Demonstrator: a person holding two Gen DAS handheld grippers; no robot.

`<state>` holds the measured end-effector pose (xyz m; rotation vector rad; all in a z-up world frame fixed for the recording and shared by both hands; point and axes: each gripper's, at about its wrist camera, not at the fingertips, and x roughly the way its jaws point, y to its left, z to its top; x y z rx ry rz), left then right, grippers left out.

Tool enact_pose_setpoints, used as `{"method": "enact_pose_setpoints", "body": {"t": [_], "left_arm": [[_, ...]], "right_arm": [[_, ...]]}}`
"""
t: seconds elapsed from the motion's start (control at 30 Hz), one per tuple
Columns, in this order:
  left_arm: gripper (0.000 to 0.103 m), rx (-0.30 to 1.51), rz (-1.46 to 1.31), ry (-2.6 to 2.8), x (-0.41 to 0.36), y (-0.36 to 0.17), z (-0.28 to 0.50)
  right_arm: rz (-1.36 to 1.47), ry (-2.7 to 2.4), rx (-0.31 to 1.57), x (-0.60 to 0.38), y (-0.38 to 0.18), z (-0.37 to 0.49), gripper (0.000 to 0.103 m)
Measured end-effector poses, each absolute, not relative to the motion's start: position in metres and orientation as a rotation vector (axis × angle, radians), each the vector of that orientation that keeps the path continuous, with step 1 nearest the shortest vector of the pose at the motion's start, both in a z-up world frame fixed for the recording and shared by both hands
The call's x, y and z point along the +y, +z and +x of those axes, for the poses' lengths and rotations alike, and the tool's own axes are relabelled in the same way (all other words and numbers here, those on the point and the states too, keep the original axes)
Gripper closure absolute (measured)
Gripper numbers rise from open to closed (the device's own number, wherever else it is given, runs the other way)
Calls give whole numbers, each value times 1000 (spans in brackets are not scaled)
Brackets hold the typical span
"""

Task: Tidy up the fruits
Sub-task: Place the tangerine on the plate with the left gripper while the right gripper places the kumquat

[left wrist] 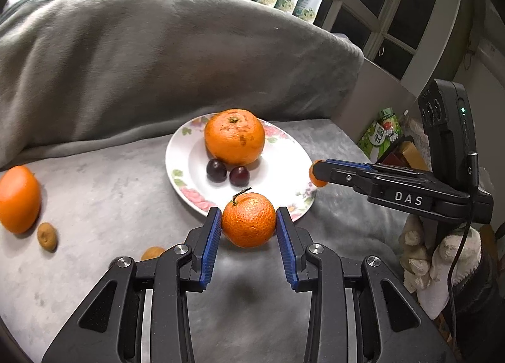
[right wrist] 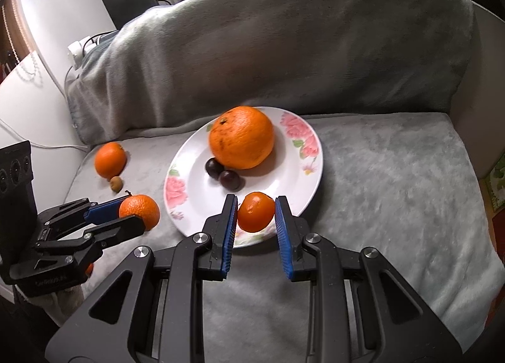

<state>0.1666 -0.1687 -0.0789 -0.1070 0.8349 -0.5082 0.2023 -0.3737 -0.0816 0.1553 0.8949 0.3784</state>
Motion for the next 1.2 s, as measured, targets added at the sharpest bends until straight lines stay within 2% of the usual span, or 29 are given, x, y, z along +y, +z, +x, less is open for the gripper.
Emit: {"method": "enact_pose_setpoints", "body": {"t": [0.77,0.8,0.83,0.87,0.9,0.93,0.97,1.07,1.1,1.2], "left_arm": [[68,833,-77,-491,-179,-82,178],[67,832,-76,-495,-179,-82,178],[65,831,-72,-496,-180,-82,178],[53,826,-68,-497,-180,-81,177],[43,815,-67,-498,-179,-80,176],[42,807,-66,-497,-179,-78,176],[41,797,-61,-497,-179,-77,174],[23,794,-43,-480,-180,-74,174],[23,791,-40,-476,-180,-73,173],[23,789,-25,-457,-181,-73,173]], "right_arm": [[172,366,907,-381,-89,217,77],[175,367,906,-382,-90,217,74],[178,366,905,-382,-89,217,60],[182,364,901,-383,-89,216,50],[187,360,894,-384,-88,216,32],[196,359,876,-385,-86,214,25],[201,361,866,-385,-84,213,25],[218,364,855,-386,-79,213,18],[225,363,852,-386,-78,213,14],[246,367,830,-387,-74,211,11]]}}
